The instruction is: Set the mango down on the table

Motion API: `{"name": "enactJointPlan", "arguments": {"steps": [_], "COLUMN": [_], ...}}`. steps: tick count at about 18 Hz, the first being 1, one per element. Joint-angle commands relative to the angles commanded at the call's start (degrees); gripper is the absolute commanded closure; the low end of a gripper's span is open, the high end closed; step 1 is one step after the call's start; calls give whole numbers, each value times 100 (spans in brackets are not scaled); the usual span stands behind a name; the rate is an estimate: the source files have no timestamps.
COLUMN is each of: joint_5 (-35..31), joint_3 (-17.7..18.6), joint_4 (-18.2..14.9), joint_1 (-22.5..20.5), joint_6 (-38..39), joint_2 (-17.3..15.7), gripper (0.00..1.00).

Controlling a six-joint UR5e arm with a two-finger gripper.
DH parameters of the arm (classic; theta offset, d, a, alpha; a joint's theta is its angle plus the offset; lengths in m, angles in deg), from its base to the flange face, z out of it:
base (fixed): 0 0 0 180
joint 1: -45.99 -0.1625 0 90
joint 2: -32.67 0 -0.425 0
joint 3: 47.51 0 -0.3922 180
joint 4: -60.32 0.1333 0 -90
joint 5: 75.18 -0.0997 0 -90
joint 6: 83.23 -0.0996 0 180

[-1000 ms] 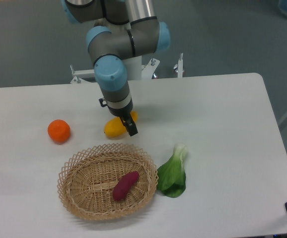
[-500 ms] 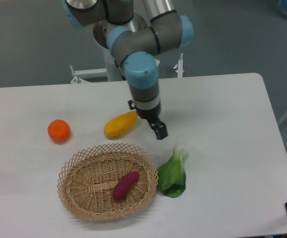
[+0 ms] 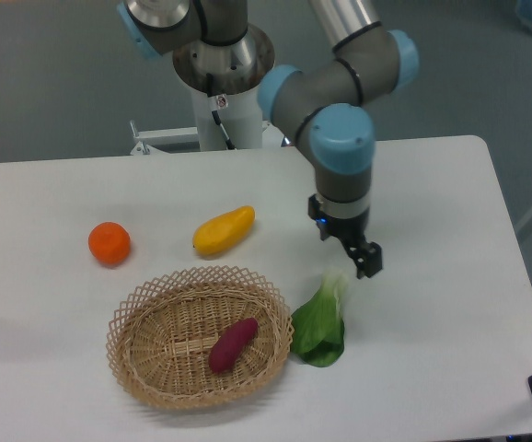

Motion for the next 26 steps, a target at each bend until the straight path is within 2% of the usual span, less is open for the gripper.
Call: {"name": "enactJointPlan", "arguments": {"steps": [6,11,26], "joint_5": [-34,-61,-61], "joint_3": [-448,-747,-862], "joint_4": [-26,-342,-677], "joint_1": [-115,-115,-106], "joint_6": [53,71,71], "joint_2": [299,466,537], "gripper": [0,0,0]}}
